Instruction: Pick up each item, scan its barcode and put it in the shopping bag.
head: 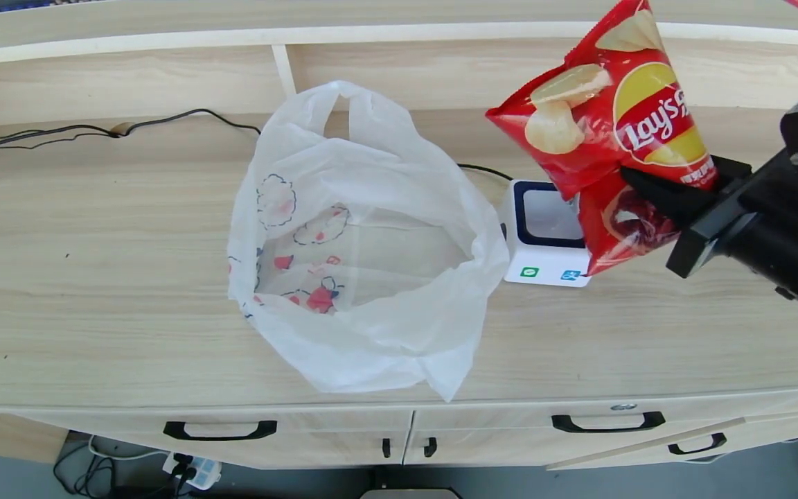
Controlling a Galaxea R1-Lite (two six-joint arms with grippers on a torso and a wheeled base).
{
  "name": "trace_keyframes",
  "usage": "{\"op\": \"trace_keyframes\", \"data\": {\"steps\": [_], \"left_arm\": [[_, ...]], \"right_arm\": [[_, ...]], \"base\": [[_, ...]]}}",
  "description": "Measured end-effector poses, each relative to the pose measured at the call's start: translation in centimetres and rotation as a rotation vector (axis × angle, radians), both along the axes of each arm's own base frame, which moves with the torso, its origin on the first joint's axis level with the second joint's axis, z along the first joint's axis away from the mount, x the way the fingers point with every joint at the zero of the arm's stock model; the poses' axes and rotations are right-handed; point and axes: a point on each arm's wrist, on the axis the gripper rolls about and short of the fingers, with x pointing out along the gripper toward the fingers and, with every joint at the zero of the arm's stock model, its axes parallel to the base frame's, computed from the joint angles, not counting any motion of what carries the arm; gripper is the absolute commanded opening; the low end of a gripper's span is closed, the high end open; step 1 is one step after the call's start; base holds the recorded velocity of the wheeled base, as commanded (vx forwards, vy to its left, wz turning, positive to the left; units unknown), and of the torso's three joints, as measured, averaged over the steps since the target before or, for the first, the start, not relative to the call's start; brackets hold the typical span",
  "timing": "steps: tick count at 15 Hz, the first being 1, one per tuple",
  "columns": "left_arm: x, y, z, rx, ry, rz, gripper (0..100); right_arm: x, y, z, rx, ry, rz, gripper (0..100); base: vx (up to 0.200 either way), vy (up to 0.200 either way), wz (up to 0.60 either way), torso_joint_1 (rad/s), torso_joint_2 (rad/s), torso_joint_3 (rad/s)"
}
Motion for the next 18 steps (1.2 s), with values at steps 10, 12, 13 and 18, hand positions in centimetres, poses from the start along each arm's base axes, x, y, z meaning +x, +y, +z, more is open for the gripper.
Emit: {"op": "trace_keyframes", "data": {"steps": [10,12,13,18], "left_arm": [[0.0,0.0,0.0,0.001,0.001,0.000,100],[0.0,0.0,0.0,0.001,0.002,0.000,100],[0.0,0.0,0.0,0.001,0.003,0.000,100],[0.0,0.0,0.0,0.001,0.003,-0.001,100]], "right_arm": [[-8.4,-1.5,2.6,0.085,0.180,-0.051,0],[-8.9,-1.9,1.9,0.080,0.188,-0.049,0],[-9.1,-2.0,1.5,0.075,0.195,-0.048,0],[-9.4,-2.3,1.2,0.078,0.200,-0.057,0]], "base": [[0.000,0.000,0.00,0.000,0.00,0.000],[-0.100,0.000,0.00,0.001,0.00,0.001],[-0.200,0.000,0.00,0.002,0.00,0.002],[-0.120,0.000,0.00,0.004,0.00,0.002]]}}
